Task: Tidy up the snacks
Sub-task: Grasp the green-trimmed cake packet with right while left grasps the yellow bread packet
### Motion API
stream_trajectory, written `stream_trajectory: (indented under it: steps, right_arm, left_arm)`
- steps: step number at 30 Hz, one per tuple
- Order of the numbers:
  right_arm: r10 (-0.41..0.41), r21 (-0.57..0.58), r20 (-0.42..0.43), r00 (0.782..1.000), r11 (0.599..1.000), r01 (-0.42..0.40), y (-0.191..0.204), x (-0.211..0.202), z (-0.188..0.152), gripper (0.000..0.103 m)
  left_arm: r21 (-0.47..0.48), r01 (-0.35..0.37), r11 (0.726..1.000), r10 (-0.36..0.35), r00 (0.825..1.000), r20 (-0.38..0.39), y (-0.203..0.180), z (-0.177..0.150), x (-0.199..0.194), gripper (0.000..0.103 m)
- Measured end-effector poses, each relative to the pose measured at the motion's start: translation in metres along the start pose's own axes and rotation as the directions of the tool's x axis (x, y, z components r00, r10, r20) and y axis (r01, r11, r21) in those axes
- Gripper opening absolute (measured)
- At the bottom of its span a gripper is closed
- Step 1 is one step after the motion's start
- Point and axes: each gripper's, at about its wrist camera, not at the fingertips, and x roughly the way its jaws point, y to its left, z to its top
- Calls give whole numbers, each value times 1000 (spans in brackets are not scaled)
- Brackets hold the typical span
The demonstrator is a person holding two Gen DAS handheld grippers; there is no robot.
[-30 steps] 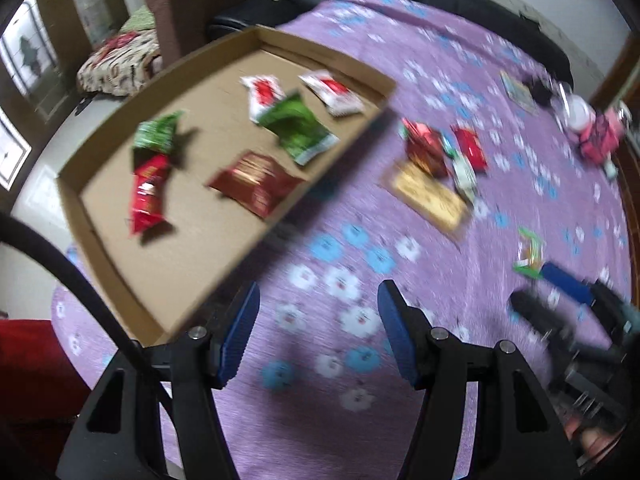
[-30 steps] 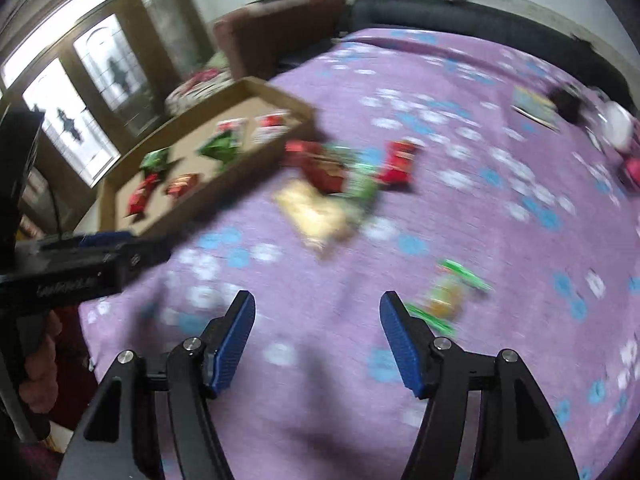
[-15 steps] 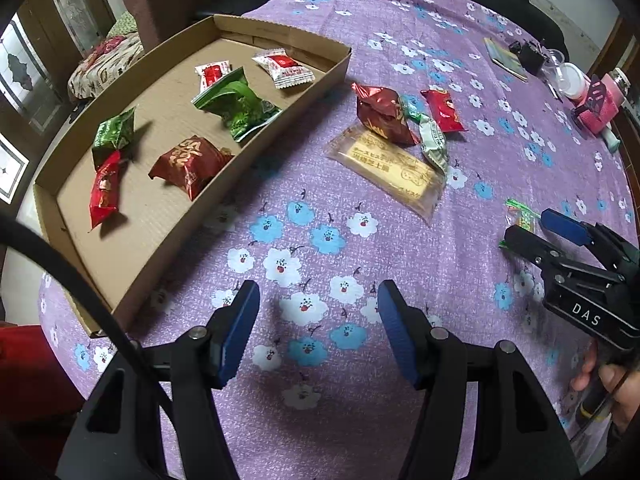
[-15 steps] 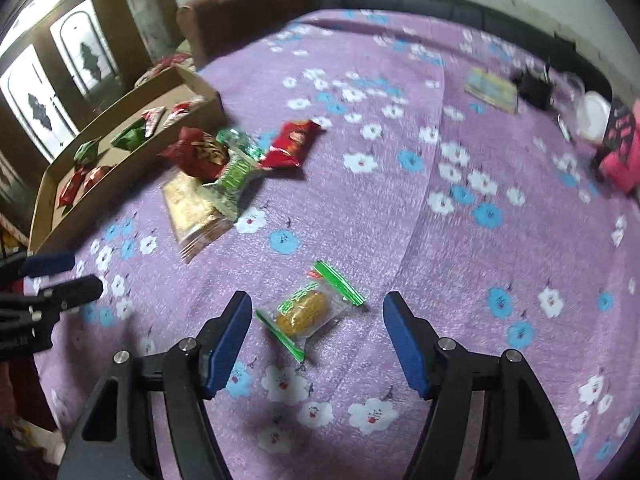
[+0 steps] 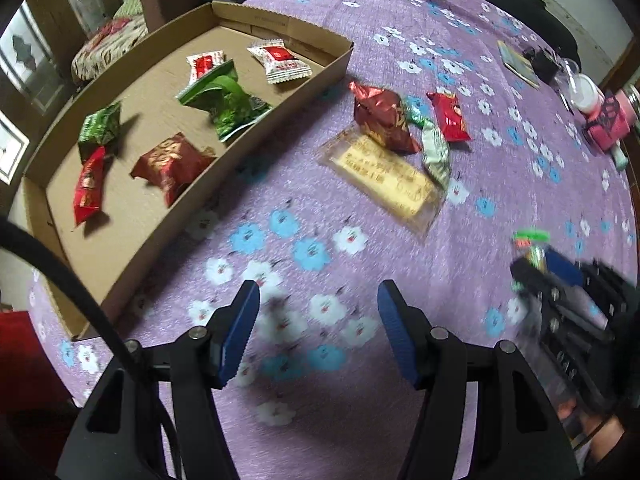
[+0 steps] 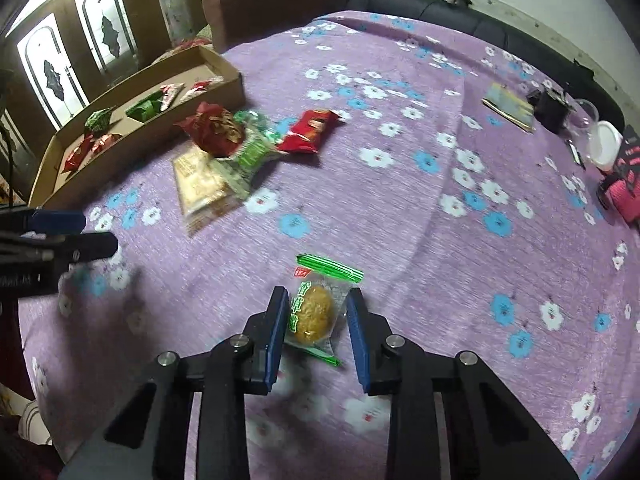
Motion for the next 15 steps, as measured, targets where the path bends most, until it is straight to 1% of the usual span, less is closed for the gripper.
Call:
stream_trajectory:
  steps: [2, 3, 5, 6, 8, 9, 11, 12, 14, 15]
  right_arm:
    - [-1, 11, -1, 1000, 1000, 1, -6, -2, -3, 29]
    - [7, 20, -1, 1000, 1000, -7, -8, -3, -4, 29]
    - [22, 34, 2, 1000, 999, -22, -11, -2, -4, 29]
    - [27, 32, 4, 1000, 999, -28, -12, -3, -4, 29]
    - [34, 31, 8, 999, 999, -34, -11, -4, -6, 29]
    - [38, 29, 8, 999, 999, -38, -11, -4, -6, 29]
    - [47, 30, 9, 999, 998, -47, -14, -3, -5, 29]
    - [51, 31, 11, 999, 998, -51, -14, -3, -5, 29]
    - [60, 29, 13, 998, 998, -60, -15, -3, -5, 29]
    - [64, 28, 12, 998, 998, -64, -15, -3, -5, 29]
  left_arm:
    - [-54, 14, 998, -15, 1000, -21, -6, 10, 5, 63]
    - [-92, 29, 995, -32, 999, -33, -9, 17, 9, 63]
    - [-151, 36, 988, -44, 998, -48, -15, 28, 16, 63]
    - [-180, 33, 983, -43, 998, -51, -17, 32, 19, 63]
    - [-261, -3, 965, -13, 998, -60, -18, 42, 26, 63]
    - [-294, -10, 956, -9, 998, -63, -16, 45, 28, 63]
    - [-389, -21, 921, -6, 998, -69, -13, 51, 34, 63]
    - [-416, -27, 909, 0, 998, -65, -12, 52, 34, 63]
    - [-470, -68, 880, 40, 997, -69, -12, 58, 36, 63]
    - [-493, -77, 867, 46, 996, -74, -12, 61, 37, 64]
